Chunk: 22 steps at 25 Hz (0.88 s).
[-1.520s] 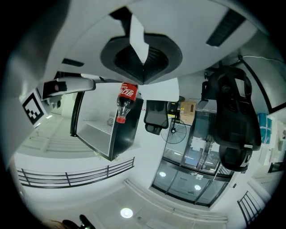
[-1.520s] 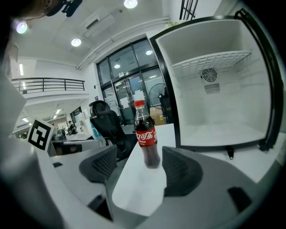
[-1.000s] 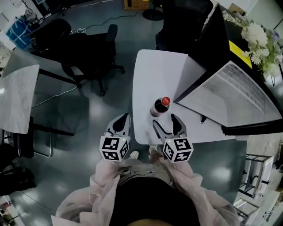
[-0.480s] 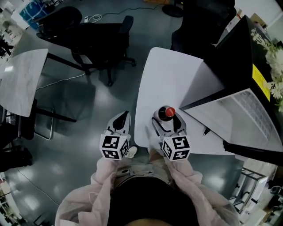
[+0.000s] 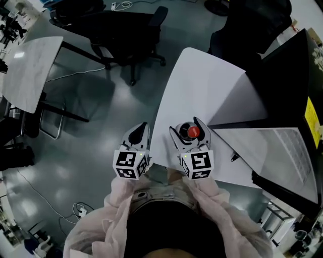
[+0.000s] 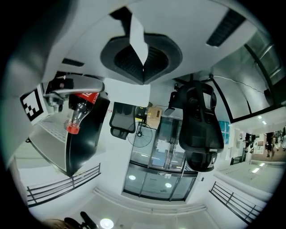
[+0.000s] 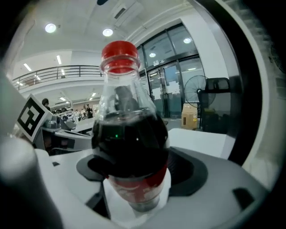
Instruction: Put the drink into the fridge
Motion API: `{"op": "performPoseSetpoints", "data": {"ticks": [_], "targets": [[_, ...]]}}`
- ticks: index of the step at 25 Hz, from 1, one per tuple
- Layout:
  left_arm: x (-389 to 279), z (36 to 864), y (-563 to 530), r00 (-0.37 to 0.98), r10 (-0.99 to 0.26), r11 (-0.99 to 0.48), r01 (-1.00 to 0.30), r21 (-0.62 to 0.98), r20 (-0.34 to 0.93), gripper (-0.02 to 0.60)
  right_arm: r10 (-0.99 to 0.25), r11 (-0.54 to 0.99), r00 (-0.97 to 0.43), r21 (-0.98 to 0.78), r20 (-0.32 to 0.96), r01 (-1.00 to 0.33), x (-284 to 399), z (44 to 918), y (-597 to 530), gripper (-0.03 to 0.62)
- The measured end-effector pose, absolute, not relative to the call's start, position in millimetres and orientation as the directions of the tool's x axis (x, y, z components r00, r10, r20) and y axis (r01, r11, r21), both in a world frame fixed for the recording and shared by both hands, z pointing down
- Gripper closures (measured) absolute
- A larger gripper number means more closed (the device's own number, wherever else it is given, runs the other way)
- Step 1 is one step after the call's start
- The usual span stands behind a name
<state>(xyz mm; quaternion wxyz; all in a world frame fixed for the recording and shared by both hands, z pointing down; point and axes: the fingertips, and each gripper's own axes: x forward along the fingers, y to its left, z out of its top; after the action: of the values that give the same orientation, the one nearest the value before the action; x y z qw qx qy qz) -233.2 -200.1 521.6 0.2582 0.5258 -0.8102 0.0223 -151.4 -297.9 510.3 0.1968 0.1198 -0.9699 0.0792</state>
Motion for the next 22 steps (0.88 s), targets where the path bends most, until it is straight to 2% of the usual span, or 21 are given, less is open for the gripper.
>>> {"op": "performPoseSetpoints", "data": {"ticks": [11, 22], "targets": [[-221.5, 526.8, -192.4, -0.39, -0.807, 0.524, -0.82, 0.231, 0.444, 0.571, -0.141, 0.985, -0.923, -0.048, 0.357, -0.169, -156.8, 507.6, -291.8, 0.276], [-223.5, 509.9, -189.9, -0.344, -0.843, 0.461, -0.858, 0.227, 0.413, 0.571, -0.214, 0.969, -0.905, -0.037, 0.367, -0.244, -153.4, 506.9, -294.8, 0.283]]}}
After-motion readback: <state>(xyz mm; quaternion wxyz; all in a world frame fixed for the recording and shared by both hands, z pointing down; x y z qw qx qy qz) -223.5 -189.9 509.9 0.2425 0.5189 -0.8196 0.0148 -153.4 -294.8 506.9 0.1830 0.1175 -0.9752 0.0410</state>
